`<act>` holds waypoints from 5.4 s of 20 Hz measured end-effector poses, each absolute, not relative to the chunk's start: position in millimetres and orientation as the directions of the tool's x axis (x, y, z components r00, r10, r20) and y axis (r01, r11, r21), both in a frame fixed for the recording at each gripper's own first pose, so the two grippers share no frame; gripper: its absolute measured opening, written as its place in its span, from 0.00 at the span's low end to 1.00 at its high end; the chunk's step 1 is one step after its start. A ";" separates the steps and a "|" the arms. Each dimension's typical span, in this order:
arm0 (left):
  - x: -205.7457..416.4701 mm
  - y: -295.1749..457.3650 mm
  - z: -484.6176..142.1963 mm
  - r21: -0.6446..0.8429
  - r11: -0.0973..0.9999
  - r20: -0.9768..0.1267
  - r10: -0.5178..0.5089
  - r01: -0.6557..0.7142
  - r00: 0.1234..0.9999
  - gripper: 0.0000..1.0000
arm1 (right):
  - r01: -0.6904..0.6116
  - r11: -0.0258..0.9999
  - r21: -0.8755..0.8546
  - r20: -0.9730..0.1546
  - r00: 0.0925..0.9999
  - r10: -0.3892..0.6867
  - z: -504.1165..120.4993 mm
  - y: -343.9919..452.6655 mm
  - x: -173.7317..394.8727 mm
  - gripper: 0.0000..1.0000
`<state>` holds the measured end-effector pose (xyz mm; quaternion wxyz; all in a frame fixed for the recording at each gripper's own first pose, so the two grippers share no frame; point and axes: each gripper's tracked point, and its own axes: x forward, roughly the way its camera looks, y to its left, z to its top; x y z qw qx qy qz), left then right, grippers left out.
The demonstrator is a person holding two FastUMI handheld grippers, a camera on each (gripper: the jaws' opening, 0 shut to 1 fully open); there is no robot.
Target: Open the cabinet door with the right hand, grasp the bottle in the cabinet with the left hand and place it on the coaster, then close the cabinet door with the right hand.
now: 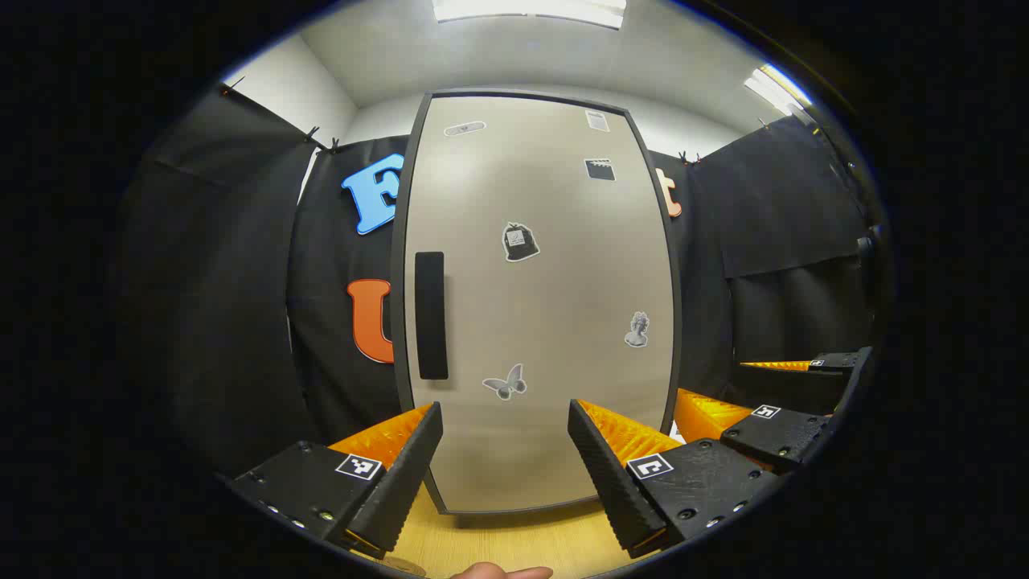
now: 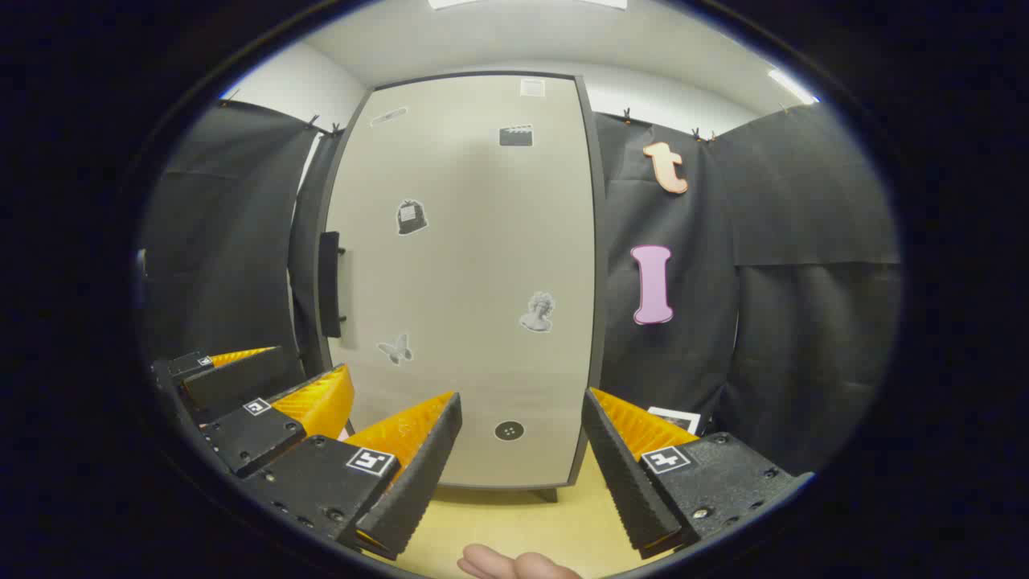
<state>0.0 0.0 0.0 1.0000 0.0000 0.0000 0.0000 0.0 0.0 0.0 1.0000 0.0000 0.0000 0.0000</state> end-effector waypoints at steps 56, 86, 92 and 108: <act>-184.7 219.3 -86.0 0.044 0.823 -0.201 0.562 -0.566 0.802 0.95 | -0.382 0.901 -0.207 0.081 0.911 0.405 63.2 237.4 122.3 0.31; 89.3 -1.7 -59.1 -0.001 0.996 -0.097 -0.089 0.090 0.991 0.96 | -0.550 0.835 -0.005 -0.226 0.814 0.535 70.0 71.2 -95.9 0.22; 164.9 -37.8 -36.2 0.029 0.998 -0.046 -0.055 0.056 0.997 0.96 | -0.372 0.926 -0.071 -0.252 0.904 0.344 74.9 23.0 -111.5 0.19; 276.3 -26.7 -40.9 0.040 0.997 -0.055 0.075 -0.072 0.996 0.96 | -0.033 0.990 0.140 -0.151 0.987 0.054 88.5 -105.8 -103.8 0.76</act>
